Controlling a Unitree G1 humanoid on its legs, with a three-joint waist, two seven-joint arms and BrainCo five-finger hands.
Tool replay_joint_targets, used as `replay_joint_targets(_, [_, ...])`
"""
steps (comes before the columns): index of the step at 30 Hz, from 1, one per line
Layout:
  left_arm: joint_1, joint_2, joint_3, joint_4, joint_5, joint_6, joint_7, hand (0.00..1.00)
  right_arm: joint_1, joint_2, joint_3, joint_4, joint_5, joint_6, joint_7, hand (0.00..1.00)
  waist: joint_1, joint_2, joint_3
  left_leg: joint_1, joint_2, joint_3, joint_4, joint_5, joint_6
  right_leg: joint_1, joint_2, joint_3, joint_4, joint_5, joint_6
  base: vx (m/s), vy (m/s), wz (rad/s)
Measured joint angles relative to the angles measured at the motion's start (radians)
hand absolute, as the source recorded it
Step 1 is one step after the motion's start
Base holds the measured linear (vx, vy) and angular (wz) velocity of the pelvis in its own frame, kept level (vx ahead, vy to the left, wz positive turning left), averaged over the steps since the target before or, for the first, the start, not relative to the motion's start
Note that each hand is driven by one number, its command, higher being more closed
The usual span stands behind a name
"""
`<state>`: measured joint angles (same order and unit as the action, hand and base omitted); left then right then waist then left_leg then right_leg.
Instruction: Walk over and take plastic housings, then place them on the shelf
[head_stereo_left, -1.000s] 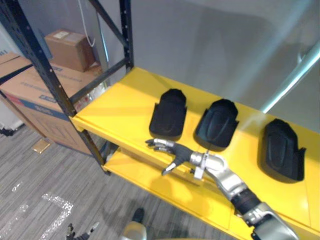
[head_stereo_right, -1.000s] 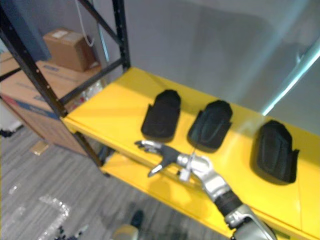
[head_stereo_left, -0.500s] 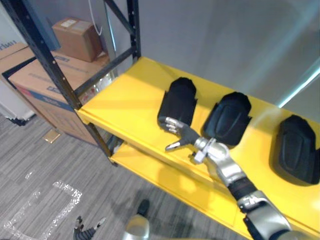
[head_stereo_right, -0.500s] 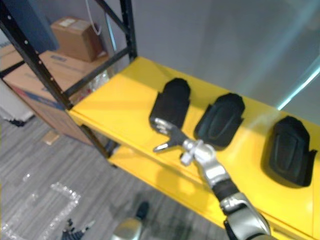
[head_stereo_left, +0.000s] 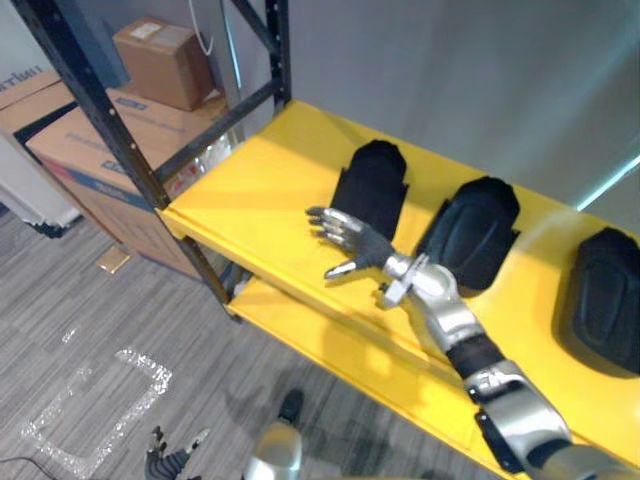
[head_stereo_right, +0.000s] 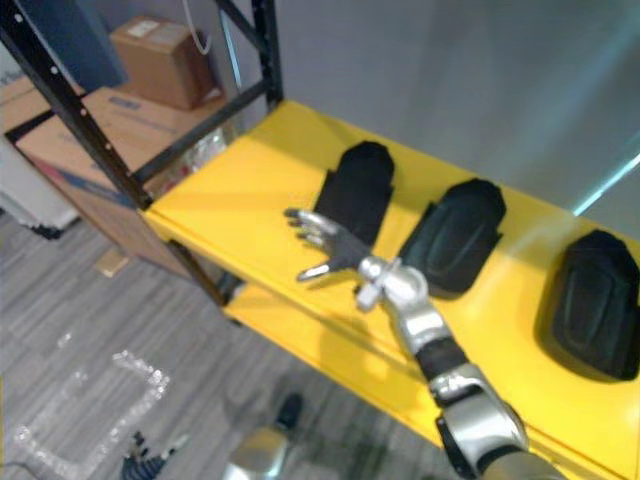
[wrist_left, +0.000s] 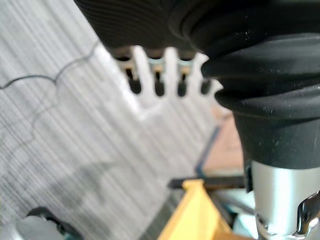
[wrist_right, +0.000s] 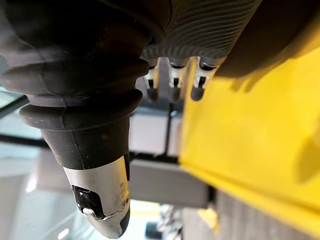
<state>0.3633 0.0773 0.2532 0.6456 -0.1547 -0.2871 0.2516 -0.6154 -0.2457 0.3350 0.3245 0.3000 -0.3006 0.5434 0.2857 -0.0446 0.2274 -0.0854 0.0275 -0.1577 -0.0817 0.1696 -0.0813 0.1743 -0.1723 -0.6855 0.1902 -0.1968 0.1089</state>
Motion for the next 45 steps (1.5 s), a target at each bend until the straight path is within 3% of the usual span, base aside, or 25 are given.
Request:
replay_joint_targets(2, [0.001, -0.008, 0.014, -0.002, 0.003, -0.001, 0.001, 0.0, -0.001, 0.002, -0.006, -0.147, -0.005, 0.007, -0.03, 0.0, -0.002, -0.008, 0.004, 0.013, -0.001, 0.006, 0.0, 0.0, 0.0, 0.008, -0.001, 0.002, -0.006, 0.002, 0.001, -0.01, -0.022, -0.07])
replay_joint_targets(5, [0.004, -0.01, 0.02, -0.001, 0.004, -0.001, 0.001, 0.0, -0.029, 0.003, -0.071, -0.275, -0.07, 0.068, -0.126, 0.0, -0.015, -0.021, 0.005, 0.025, -0.002, 0.012, 0.0, -0.003, 0.001, 0.018, -0.002, 0.005, -0.013, 0.002, 0.001, -0.04, -0.004, -0.08])
replay_joint_targets(7, [0.01, -0.01, 0.018, 0.001, 0.005, -0.001, 0.002, 0.0, -0.105, -0.028, -0.13, -0.273, -0.152, 0.15, -0.244, 0.0, -0.024, -0.03, 0.002, 0.032, 0.007, 0.04, -0.005, -0.007, 0.004, 0.01, 0.001, 0.035, -0.019, 0.001, -0.002, -0.08, 0.014, -0.3])
replay_joint_targets(8, [0.011, -0.01, 0.018, 0.001, 0.005, -0.001, 0.002, 0.0, -0.113, -0.036, -0.134, -0.272, -0.162, 0.163, -0.259, 0.0, -0.024, -0.031, 0.002, 0.032, 0.008, 0.043, -0.005, -0.007, 0.004, 0.009, 0.002, 0.039, -0.02, 0.002, -0.003, -0.07, 0.02, -0.42])
replay_joint_targets(9, [0.011, -0.009, 0.018, 0.004, 0.005, 0.001, 0.003, 0.0, -0.164, -0.083, -0.144, -0.258, -0.177, 0.247, -0.332, 0.0, -0.025, -0.036, -0.001, 0.032, 0.015, 0.061, -0.005, -0.007, 0.004, -0.002, 0.006, 0.059, -0.023, 0.01, -0.007, -0.05, 0.018, -0.29])
replay_joint_targets(11, [0.007, -0.004, 0.01, 0.007, 0.005, 0.005, 0.004, 0.0, -0.196, -0.119, -0.158, -0.227, -0.147, 0.347, -0.406, 0.0, -0.032, -0.042, -0.005, 0.033, 0.02, 0.071, -0.005, -0.007, 0.004, 0.0, 0.014, 0.071, -0.042, 0.028, -0.003, -0.04, 0.008, -0.24])
replay_joint_targets(14, [-0.002, -0.005, -0.009, 0.042, 0.005, 0.008, 0.006, 0.0, -0.198, -0.116, -0.152, -0.184, -0.114, 0.456, -0.466, 0.0, -0.035, -0.044, -0.007, 0.042, 0.028, 0.092, -0.005, -0.007, 0.004, 0.001, 0.019, 0.094, -0.045, 0.046, -0.005, 0.0, -0.002, -0.23])
replay_joint_targets(17, [-0.009, -0.007, -0.042, 0.068, 0.005, 0.009, 0.01, 0.0, -0.2, -0.098, -0.15, -0.087, -0.104, 0.517, -0.53, 0.0, -0.032, -0.044, -0.007, 0.051, 0.033, 0.105, -0.005, -0.007, 0.004, 0.0, 0.02, 0.11, -0.044, 0.048, -0.007, -0.02, -0.004, -0.15])
replay_joint_targets(23, [-0.021, -0.004, -0.081, 0.083, 0.003, 0.021, 0.01, 0.0, -0.263, -0.031, -0.153, 0.086, -0.133, 0.532, -0.686, 0.0, -0.031, -0.031, 0.001, 0.046, 0.043, 0.113, -0.005, -0.007, 0.004, -0.016, 0.025, 0.119, -0.043, 0.049, -0.012, -0.04, -0.002, -0.05])
replay_joint_targets(26, [-0.036, -0.003, -0.083, 0.083, 0.0, 0.03, 0.01, 0.0, -0.294, -0.021, -0.153, 0.118, -0.159, 0.501, -0.728, 0.0, -0.027, -0.014, 0.012, 0.028, 0.045, 0.113, -0.005, -0.004, 0.006, -0.036, 0.024, 0.122, -0.031, 0.048, -0.014, -0.01, -0.002, 0.0])
replay_joint_targets(30, [-0.053, 0.007, -0.114, 0.08, -0.022, 0.03, 0.009, 0.0, -0.302, -0.007, -0.154, 0.118, -0.213, 0.491, -0.753, 0.0, -0.027, 0.004, 0.023, 0.017, 0.043, 0.114, -0.004, 0.001, 0.004, -0.055, 0.017, 0.123, -0.008, 0.046, -0.016, 0.0, 0.0, 0.0])
replay_joint_targets(41, [-0.076, 0.014, -0.149, 0.061, -0.042, 0.05, 0.007, 0.0, -0.361, 0.004, -0.154, 0.145, -0.276, 0.501, -0.774, 0.0, -0.029, 0.016, 0.062, 0.012, 0.047, 0.113, 0.0, 0.003, 0.001, -0.072, 0.013, 0.122, 0.028, 0.025, -0.022, 0.0, -0.031, 0.0])
replay_joint_targets(45, [-0.088, 0.015, -0.149, 0.051, -0.043, 0.058, 0.007, 0.0, -0.38, 0.004, -0.151, 0.163, -0.275, 0.503, -0.75, 0.0, -0.026, 0.014, 0.075, -0.002, 0.047, 0.11, 0.0, 0.004, -0.001, -0.089, 0.01, 0.12, 0.046, 0.016, -0.023, -0.02, -0.027, 0.03])
